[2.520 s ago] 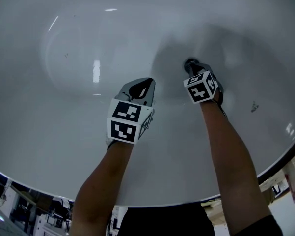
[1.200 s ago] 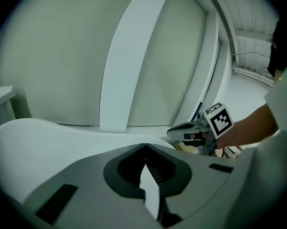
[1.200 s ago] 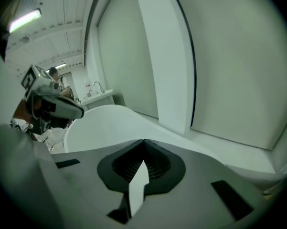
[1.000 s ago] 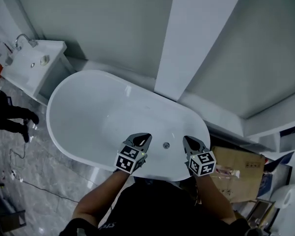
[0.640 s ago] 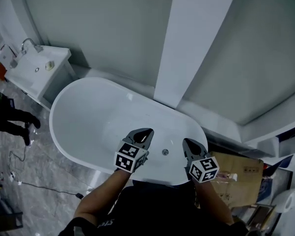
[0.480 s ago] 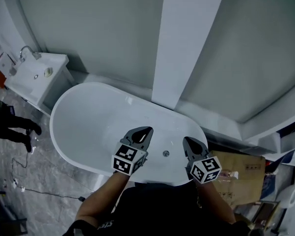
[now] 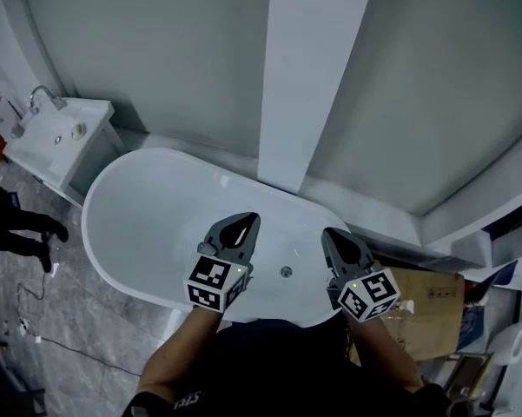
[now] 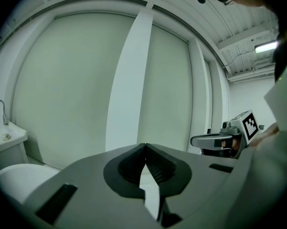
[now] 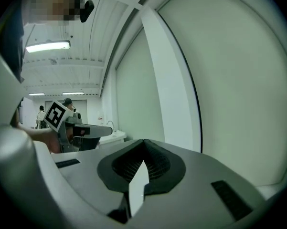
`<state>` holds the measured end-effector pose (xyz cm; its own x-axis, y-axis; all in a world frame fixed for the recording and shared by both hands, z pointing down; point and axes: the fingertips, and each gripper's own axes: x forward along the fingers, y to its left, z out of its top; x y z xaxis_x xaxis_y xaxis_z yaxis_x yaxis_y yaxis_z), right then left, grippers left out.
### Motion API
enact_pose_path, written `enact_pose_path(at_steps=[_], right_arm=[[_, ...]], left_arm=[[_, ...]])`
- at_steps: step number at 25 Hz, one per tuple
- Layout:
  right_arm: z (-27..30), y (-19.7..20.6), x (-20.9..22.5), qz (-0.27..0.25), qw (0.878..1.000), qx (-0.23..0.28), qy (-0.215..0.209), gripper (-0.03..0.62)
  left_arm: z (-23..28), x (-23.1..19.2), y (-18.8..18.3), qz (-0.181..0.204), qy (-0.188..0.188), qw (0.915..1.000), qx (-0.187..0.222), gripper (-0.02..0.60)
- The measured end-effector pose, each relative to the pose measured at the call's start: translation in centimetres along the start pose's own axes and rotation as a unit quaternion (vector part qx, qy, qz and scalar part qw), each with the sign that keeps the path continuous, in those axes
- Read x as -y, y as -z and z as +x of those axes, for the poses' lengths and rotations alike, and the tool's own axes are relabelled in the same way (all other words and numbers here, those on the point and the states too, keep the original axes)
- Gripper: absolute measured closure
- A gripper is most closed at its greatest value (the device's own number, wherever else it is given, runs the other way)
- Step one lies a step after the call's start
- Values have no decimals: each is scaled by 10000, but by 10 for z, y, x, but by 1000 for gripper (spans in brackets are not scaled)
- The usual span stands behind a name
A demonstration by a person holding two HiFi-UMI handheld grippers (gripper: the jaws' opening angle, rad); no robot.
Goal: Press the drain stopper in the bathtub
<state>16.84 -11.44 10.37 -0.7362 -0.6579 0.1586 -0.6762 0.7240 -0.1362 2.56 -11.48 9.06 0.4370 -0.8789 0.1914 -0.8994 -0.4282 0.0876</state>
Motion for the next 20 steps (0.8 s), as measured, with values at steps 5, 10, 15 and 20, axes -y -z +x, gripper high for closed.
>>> enact_pose_path(at_steps=[5, 10, 15, 20], right_arm=[[-8, -12, 11, 318, 9988, 359, 117, 582], [-15, -19, 13, 121, 9989, 459, 38, 583], [-21, -21, 16, 52, 9986, 523, 90, 583], [-20, -18, 14, 81, 9987, 496, 58, 583]], left_arm=[[2, 5, -5, 107, -44, 9999, 11, 571], [1, 2, -4, 159, -143, 9998, -29, 571], [2, 2, -5, 203, -136, 9997, -71, 571], [1, 4, -4, 213, -94, 9997, -82, 571]])
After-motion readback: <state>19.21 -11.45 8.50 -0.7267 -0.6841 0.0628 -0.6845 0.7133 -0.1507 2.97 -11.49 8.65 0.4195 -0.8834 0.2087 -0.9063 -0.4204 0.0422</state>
